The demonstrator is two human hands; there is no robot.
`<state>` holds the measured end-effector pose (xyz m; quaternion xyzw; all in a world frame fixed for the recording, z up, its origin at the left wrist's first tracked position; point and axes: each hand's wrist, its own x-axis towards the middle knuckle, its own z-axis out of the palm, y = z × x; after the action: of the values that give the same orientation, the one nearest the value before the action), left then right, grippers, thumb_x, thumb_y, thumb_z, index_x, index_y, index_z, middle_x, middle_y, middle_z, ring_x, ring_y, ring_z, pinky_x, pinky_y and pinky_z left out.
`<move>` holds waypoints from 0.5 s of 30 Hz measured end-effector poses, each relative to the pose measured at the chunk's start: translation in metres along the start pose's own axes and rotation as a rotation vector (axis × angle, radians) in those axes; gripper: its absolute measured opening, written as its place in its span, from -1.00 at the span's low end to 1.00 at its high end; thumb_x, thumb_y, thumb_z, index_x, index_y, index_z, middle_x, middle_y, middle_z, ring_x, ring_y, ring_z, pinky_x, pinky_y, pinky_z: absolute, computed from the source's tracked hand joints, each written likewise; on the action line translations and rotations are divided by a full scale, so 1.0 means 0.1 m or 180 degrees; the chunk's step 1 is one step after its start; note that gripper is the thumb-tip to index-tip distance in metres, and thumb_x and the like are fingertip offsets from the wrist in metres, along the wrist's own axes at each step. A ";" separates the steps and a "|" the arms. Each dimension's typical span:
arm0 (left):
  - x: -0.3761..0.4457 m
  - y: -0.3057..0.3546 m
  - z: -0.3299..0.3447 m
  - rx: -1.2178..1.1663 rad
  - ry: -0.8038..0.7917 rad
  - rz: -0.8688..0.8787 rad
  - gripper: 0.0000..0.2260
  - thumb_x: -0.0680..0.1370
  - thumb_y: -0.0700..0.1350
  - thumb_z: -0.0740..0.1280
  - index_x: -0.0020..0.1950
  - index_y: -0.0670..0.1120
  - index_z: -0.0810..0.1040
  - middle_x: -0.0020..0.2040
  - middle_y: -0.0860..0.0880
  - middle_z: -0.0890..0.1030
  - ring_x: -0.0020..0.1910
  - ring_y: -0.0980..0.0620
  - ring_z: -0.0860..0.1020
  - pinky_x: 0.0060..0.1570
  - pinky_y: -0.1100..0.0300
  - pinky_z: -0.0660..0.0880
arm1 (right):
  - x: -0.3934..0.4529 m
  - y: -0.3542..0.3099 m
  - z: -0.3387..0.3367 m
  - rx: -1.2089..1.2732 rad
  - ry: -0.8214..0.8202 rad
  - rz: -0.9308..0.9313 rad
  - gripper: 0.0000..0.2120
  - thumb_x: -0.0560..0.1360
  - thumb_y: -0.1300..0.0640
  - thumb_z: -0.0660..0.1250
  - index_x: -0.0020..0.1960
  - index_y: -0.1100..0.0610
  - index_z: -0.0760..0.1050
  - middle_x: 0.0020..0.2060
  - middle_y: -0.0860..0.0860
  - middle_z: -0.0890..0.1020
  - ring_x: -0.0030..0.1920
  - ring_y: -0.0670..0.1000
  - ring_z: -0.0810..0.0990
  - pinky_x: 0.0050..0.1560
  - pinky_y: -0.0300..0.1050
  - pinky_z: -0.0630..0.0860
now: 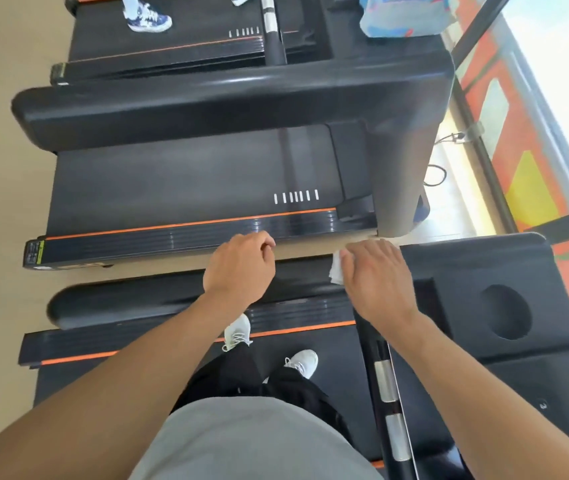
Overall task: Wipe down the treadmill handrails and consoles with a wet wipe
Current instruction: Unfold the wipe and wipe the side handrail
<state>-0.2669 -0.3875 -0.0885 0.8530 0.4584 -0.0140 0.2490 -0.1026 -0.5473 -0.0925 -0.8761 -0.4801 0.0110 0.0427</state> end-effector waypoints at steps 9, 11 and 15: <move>0.35 -0.05 0.00 -0.0039 -0.1462 -0.0271 -0.65 0.62 0.11 0.07 0.37 0.17 0.44 0.31 0.07 0.57 0.20 -0.09 0.53 0.18 -0.02 0.49 | 0.32 -0.36 -0.15 -0.0128 -0.1172 -0.0762 -0.63 0.69 0.02 -0.03 0.10 0.12 0.53 -0.04 0.04 0.65 -0.03 0.17 0.61 0.00 0.01 0.39; 0.39 -0.10 0.03 -0.0151 -0.1600 -0.0232 -0.61 0.62 0.12 0.07 0.44 0.17 0.37 0.39 0.08 0.52 0.28 -0.09 0.51 0.28 -0.08 0.45 | 0.53 0.07 -0.24 -0.0883 -0.1849 -0.0631 -0.78 0.70 0.12 0.06 0.13 0.16 0.45 0.03 0.10 0.63 0.02 0.22 0.61 -0.05 0.01 0.42; 0.39 -0.13 0.07 -0.0257 -0.1647 -0.0192 -0.60 0.60 0.15 0.05 0.44 0.24 0.32 0.40 0.10 0.51 0.29 -0.13 0.51 0.26 -0.09 0.45 | 0.85 0.48 -0.35 -0.1197 -0.3090 -0.0108 -0.78 0.71 0.15 0.00 0.15 0.18 0.41 0.19 0.21 0.56 0.11 0.23 0.55 0.14 0.05 0.48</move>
<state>-0.2530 -0.3548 -0.1093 0.7964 0.4049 -0.2209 0.3912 -0.0143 -0.5033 -0.0594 -0.7547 -0.4524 0.3289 -0.3428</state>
